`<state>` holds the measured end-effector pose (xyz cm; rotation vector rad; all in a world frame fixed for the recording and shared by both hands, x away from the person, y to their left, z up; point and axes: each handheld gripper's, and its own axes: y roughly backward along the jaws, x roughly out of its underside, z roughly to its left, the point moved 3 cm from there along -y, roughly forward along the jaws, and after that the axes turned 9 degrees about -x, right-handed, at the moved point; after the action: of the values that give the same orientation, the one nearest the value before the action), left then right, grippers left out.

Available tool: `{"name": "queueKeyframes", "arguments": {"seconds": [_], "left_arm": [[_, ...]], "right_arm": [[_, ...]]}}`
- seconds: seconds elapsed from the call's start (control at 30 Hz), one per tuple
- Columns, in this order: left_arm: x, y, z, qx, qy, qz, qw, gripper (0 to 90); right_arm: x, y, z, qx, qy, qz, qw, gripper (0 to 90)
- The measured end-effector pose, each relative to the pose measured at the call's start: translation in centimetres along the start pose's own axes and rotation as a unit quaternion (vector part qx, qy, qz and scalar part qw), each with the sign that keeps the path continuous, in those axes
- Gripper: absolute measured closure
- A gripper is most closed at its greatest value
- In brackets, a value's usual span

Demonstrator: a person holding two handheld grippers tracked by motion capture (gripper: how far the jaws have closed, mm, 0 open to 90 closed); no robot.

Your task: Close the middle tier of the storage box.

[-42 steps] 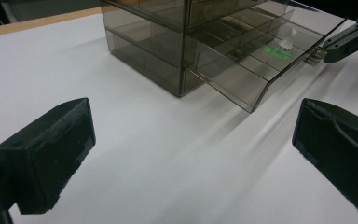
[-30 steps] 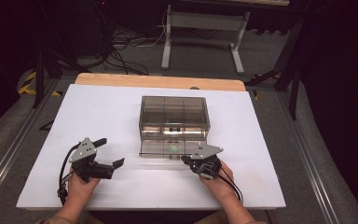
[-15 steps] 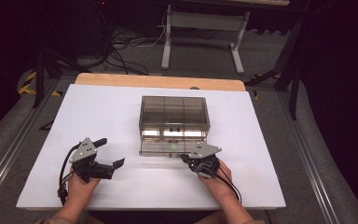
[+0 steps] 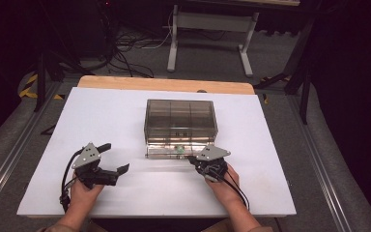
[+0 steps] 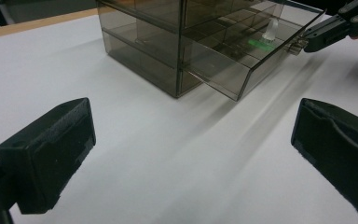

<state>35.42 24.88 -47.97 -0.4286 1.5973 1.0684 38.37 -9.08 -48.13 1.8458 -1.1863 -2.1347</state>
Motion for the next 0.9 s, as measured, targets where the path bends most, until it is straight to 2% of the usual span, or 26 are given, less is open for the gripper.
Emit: {"name": "queueKeyframes", "arguments": {"seconds": [0.9], "left_arm": [[0.3, 0.5, -0.4, -0.013, -0.009, 0.000, 0.9999, 0.5]], "right_arm": [[-1.0, -1.3, -1.8, 0.024, -0.024, -0.022, 0.9992, 90.0]]}}
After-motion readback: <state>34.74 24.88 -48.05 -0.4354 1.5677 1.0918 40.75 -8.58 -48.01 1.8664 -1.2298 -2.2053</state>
